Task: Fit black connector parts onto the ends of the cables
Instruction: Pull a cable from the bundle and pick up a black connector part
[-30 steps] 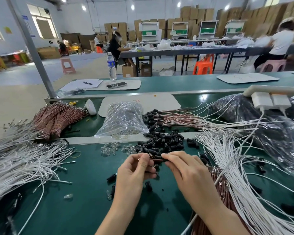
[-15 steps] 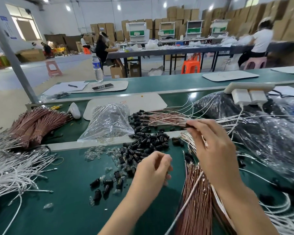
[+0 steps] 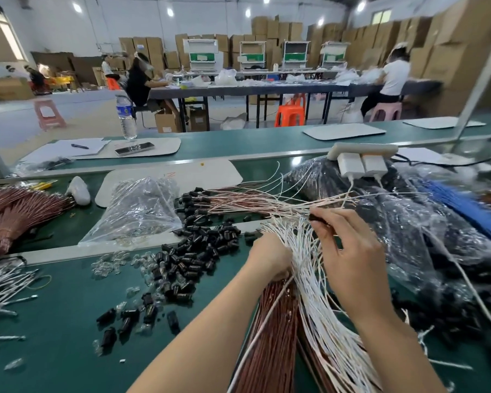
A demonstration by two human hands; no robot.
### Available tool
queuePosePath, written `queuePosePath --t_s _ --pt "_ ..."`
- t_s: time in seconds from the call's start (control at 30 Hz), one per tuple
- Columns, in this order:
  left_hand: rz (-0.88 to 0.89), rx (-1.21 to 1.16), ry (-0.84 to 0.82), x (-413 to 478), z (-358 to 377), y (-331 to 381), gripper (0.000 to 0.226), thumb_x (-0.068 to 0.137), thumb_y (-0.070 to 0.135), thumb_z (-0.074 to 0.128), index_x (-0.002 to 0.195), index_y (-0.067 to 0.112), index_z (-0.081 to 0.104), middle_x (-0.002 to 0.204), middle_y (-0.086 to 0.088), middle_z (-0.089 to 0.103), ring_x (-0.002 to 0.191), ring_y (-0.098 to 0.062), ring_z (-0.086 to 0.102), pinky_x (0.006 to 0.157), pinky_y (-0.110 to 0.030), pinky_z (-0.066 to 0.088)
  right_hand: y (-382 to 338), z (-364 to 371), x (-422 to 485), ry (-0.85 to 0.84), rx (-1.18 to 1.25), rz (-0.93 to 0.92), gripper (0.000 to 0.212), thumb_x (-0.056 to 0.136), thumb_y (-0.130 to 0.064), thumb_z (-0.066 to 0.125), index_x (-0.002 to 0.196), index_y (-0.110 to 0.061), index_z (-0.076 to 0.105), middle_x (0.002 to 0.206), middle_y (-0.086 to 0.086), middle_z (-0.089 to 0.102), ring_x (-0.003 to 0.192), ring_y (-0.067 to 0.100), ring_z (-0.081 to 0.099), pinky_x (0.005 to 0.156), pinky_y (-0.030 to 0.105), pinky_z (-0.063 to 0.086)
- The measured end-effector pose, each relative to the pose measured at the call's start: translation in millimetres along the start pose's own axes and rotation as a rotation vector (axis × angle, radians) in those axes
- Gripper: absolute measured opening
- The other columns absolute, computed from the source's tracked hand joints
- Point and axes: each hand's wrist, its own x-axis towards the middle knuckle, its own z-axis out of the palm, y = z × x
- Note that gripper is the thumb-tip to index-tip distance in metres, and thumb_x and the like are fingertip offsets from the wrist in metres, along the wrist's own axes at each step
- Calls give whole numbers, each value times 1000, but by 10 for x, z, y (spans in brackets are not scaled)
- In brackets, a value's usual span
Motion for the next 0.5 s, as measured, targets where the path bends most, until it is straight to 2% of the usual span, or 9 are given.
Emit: queuePosePath --t_s 0.07,0.1,0.2,0.3,0.4,0.5 --pt "-18 -88 -2 -40 0 -10 25 98 9 45 78 0 56 80 -16 69 47 -19 57 42 -23 50 34 -33 -47 -18 16 14 27 96 -19 61 120 -14 71 110 -3 67 96 20 65 86 42 58" --pt "-21 -135 3 -61 -7 -11 27 99 11 45 76 1 55 77 -15 68 45 -17 56 40 -21 47 42 -51 -66 -21 20 21 27 97 -20 60 121 -14 71 110 -5 67 96 20 65 87 42 57" --pt "6 -291 41 -134 -58 8 30 100 17 48 75 3 56 72 -12 67 50 -20 57 49 -26 49 35 -98 -105 -8 37 42 30 98 -26 56 121 -16 71 110 -12 62 97 16 64 88 40 56" --pt "83 -480 97 -256 -189 74 25 101 19 51 81 5 58 75 -9 67 49 -17 58 52 -29 50 7 -128 -114 16 56 72 31 98 -28 54 120 -16 71 110 -13 61 98 15 63 88 39 57" --pt "148 -620 192 -412 -441 135 24 101 20 53 84 4 62 68 -3 67 46 -11 59 48 -25 50 -41 -130 -121 20 58 94 31 98 -29 54 120 -15 71 109 -10 62 98 17 64 88 40 57" --pt "246 -641 350 -604 -825 86 24 101 18 53 84 4 63 59 2 67 46 -6 60 47 -19 50 -105 -102 -138 -2 79 107 28 98 -25 58 121 -15 70 112 -8 64 100 20 65 90 43 57"
